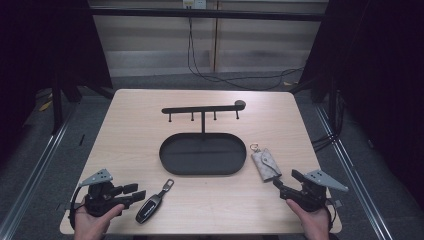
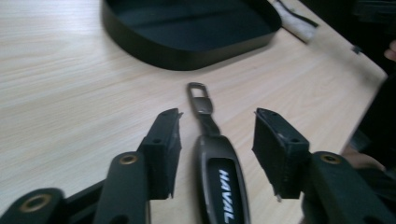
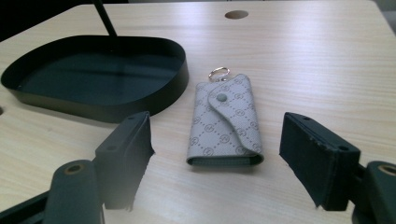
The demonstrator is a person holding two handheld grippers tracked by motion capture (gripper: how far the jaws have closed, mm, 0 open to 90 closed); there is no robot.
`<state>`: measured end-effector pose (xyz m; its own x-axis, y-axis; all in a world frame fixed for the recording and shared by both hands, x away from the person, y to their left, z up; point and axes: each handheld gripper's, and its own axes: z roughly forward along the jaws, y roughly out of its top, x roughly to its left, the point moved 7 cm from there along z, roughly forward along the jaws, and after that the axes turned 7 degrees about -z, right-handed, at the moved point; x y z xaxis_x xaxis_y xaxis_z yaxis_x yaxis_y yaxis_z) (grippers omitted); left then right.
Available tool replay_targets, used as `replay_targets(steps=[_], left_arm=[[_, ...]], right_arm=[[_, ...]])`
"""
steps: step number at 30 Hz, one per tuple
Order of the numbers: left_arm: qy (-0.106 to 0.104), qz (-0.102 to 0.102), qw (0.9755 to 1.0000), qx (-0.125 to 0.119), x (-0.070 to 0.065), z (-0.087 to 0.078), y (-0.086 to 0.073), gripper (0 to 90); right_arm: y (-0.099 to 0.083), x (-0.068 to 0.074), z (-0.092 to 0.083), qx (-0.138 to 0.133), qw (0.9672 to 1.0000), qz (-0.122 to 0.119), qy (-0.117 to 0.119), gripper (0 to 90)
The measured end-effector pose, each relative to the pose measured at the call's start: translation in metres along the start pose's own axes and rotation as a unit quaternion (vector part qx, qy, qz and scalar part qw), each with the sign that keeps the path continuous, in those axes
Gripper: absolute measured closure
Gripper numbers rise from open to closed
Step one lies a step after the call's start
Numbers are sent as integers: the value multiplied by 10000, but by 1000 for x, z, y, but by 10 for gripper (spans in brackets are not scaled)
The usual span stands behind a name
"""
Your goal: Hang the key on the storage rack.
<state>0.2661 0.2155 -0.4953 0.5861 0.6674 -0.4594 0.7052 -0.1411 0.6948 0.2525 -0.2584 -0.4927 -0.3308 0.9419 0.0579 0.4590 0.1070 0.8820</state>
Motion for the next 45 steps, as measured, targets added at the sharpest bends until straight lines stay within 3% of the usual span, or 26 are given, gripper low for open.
replay_targets(steps=[4, 12, 16, 21, 25, 29, 32, 38, 42, 45], left_arm=[[261, 197, 9995, 4, 1, 0, 1, 541], [351, 216, 9992, -2, 3, 0, 1, 545], [502, 241, 9981, 272, 3, 3, -3, 543], [592, 72, 9969, 509, 5, 5, -4, 483], [503, 212, 9969, 561, -2, 4, 1, 482], [580, 397, 9942, 810, -9, 13, 5, 483], [534, 350, 9926, 1034, -14, 17, 8, 478], [580, 342, 9905, 1202, -18, 20, 21, 452], [544, 294, 9906, 1221, -19, 22, 28, 452], [609, 392, 9880, 1368, -19, 24, 32, 464]], right_arm=[[-1, 0, -1, 91, 10000, -14, 10, 261], [-4, 2, -1, 348, 9993, 27, 94, 241], [-4, 5, -4, 360, 9992, -38, 166, 243], [-5, 6, -3, 412, 9989, -53, 216, 238], [-6, 8, -3, 482, 9985, -90, 243, 230], [-7, 9, -1, 517, 9982, -73, 309, 220], [-8, 9, 0, 555, 9978, -69, 352, 218], [-8, 9, 1, 603, 9975, -78, 349, 218], [-9, 9, 2, 622, 9974, -81, 355, 217], [-9, 9, 2, 631, 9973, -77, 357, 216]])
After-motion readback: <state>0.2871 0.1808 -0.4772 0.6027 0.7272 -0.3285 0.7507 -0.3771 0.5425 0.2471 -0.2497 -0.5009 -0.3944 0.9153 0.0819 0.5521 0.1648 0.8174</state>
